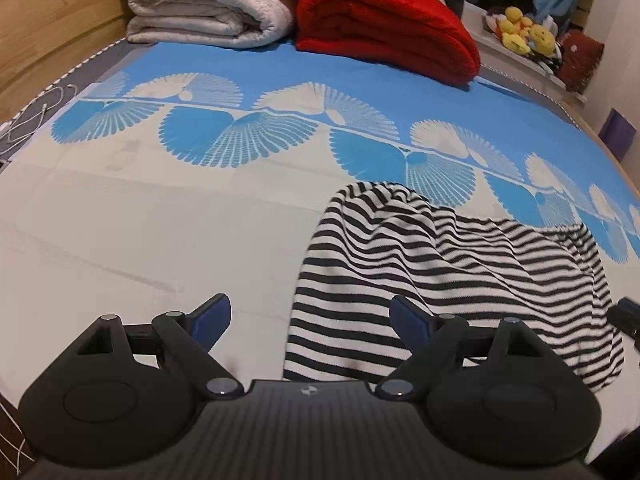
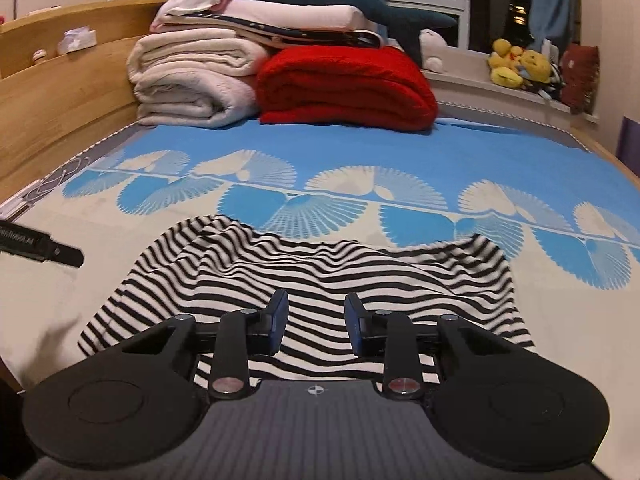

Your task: Fold small clothes

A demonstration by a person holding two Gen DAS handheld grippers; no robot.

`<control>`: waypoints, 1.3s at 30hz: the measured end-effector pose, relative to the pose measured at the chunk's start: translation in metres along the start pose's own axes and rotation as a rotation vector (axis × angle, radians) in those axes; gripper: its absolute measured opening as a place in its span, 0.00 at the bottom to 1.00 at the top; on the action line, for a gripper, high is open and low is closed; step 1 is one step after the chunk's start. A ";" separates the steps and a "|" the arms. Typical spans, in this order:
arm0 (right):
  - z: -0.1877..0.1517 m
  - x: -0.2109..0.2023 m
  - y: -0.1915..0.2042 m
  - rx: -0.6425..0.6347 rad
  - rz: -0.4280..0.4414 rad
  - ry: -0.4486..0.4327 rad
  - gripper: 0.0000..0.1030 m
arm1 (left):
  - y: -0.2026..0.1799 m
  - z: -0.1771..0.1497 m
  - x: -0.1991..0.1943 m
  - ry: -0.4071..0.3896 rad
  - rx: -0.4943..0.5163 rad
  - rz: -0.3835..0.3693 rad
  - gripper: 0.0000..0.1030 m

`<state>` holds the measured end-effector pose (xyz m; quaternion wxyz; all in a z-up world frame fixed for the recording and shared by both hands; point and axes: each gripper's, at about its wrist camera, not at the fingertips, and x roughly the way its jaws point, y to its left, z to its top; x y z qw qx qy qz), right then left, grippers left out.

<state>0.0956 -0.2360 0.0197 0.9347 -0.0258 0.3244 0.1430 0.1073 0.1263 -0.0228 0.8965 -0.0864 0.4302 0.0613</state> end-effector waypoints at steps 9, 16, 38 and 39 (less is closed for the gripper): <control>-0.003 0.019 0.059 -0.192 0.117 -0.005 0.31 | 0.020 0.004 0.006 0.023 -0.070 0.049 0.87; -0.014 0.034 0.126 -0.412 0.239 0.002 0.38 | 0.031 0.006 0.008 0.026 -0.108 0.061 0.87; -0.069 0.093 0.212 -0.794 0.310 0.175 0.60 | 0.046 0.012 0.022 0.077 -0.172 0.081 0.87; -0.072 0.094 0.214 -0.819 0.300 0.172 0.60 | 0.046 0.012 0.022 0.078 -0.172 0.081 0.87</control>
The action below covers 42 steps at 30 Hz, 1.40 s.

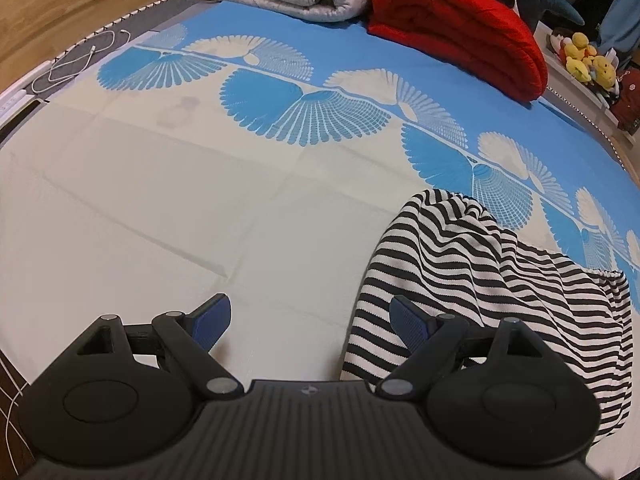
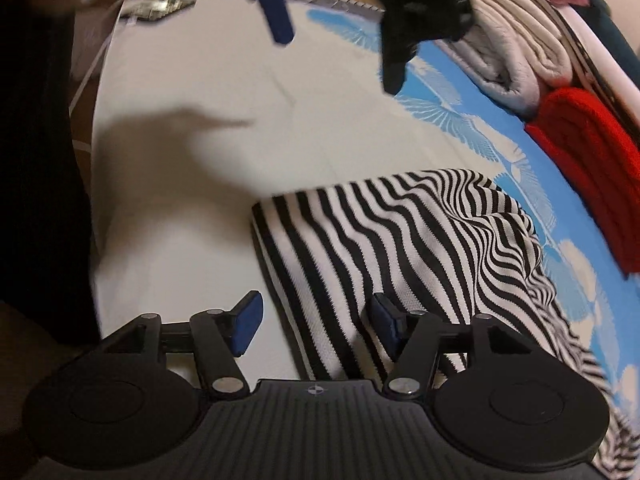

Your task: Fold small clothes

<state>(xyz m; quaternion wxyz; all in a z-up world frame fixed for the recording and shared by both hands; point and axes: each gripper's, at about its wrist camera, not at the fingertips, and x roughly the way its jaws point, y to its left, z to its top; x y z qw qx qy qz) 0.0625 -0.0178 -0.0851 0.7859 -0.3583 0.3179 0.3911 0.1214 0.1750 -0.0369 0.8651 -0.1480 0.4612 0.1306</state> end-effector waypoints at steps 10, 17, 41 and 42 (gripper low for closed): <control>0.000 0.006 -0.010 0.033 -0.033 -0.031 0.23 | -0.001 -0.001 0.003 0.030 -0.011 -0.028 0.87; 0.004 -0.038 -0.057 0.277 -0.024 -0.155 0.17 | 0.005 0.008 0.053 0.333 -0.216 -0.353 1.00; -0.008 -0.076 -0.076 0.368 0.025 -0.242 0.16 | -0.048 0.049 0.109 0.372 -0.167 -0.571 0.13; -0.004 -0.079 -0.080 0.398 0.029 -0.258 0.16 | -0.046 0.051 0.102 0.337 -0.167 -0.607 0.13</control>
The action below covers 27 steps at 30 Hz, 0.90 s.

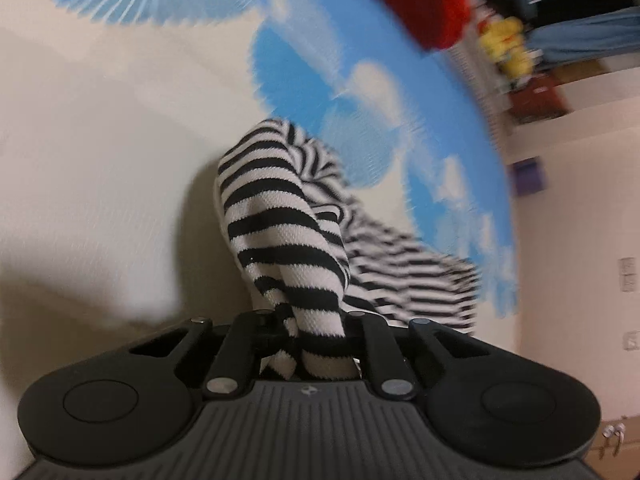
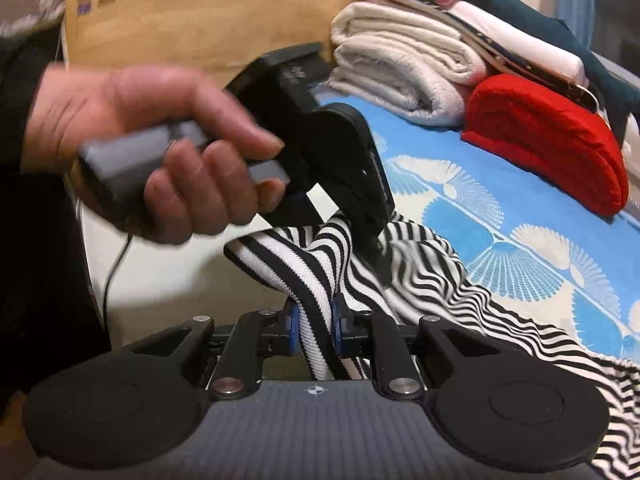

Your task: Fold small clothes

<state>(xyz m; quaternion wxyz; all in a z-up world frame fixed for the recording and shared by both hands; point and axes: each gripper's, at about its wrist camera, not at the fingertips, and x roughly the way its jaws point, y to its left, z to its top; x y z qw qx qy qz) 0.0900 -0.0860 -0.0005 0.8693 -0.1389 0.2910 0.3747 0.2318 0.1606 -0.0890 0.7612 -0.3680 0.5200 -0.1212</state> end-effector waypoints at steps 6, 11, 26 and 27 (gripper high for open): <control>0.011 -0.006 -0.021 0.238 -0.001 -0.053 0.15 | 0.003 0.000 -0.007 -0.064 -0.058 0.061 0.64; -0.006 -0.010 -0.057 0.471 -0.070 -0.039 0.15 | -0.004 0.011 -0.051 -0.308 -0.140 0.069 0.78; -0.150 -0.182 -0.160 1.271 -0.553 -0.279 0.13 | -0.085 -0.029 -0.043 -0.328 0.136 0.146 0.81; -0.172 -0.183 -0.166 1.345 -0.549 -0.248 0.13 | -0.096 -0.036 -0.035 -0.305 0.183 0.154 0.81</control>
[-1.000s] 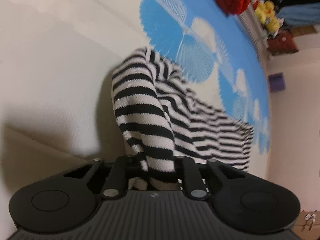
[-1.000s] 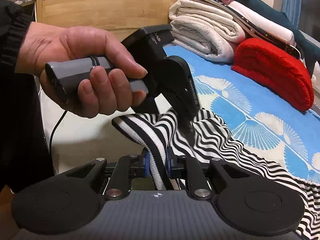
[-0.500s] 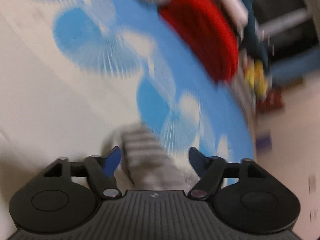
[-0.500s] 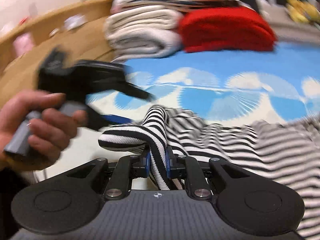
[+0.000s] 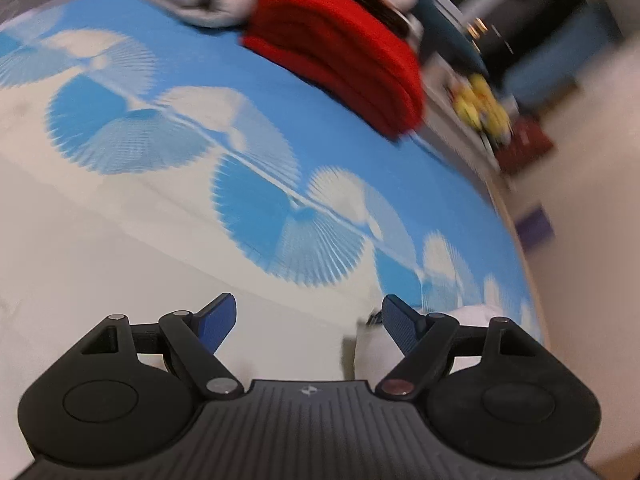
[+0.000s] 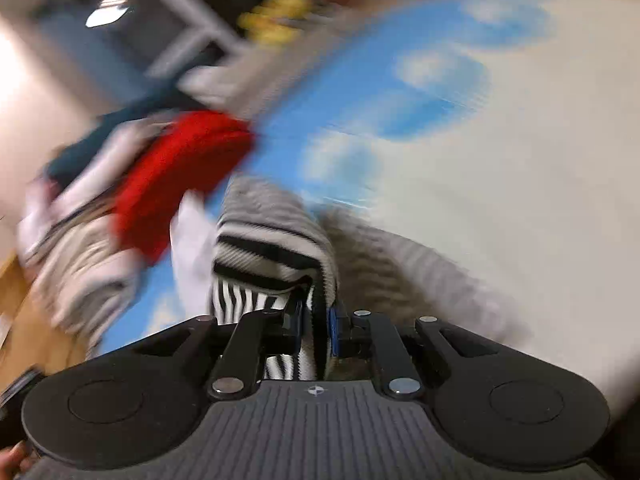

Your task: Fold small clothes

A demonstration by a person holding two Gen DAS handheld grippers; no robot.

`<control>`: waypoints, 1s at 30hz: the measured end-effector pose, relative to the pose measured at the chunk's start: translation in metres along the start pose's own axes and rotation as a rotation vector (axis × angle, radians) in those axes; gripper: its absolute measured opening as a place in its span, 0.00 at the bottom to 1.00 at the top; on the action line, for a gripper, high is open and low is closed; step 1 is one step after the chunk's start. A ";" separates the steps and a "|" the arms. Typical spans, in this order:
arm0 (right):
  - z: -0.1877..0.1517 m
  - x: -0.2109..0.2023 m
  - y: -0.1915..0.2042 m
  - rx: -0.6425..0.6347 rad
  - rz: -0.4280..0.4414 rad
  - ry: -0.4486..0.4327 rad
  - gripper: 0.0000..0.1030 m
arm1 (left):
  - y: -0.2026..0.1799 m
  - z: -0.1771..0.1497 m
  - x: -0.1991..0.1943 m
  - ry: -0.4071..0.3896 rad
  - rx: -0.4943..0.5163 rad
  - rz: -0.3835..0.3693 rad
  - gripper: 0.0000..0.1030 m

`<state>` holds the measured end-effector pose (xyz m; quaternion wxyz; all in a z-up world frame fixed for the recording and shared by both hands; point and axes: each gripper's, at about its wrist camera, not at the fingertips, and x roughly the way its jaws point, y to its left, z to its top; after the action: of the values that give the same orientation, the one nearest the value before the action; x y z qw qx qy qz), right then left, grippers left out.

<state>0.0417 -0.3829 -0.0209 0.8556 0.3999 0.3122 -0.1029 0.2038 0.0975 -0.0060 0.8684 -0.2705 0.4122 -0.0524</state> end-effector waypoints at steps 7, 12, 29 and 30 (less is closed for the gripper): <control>0.014 0.015 -0.060 0.068 0.056 0.138 0.41 | -0.072 -0.052 0.038 0.135 0.303 -0.053 0.81; 0.021 0.022 -0.059 0.028 0.047 0.122 0.67 | -0.117 -0.094 0.052 0.200 0.509 -0.138 0.68; 0.030 0.019 -0.099 0.193 -0.179 0.169 0.05 | -0.178 -0.185 0.107 0.483 0.952 -0.226 0.42; 0.029 0.021 -0.100 0.187 -0.214 0.171 0.05 | -0.177 -0.199 0.117 0.512 1.014 -0.174 0.42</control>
<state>0.0288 -0.4695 -0.0818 0.7691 0.4493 0.4140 -0.1876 0.1558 -0.1741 -0.0985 0.7546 0.1681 0.5090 -0.3785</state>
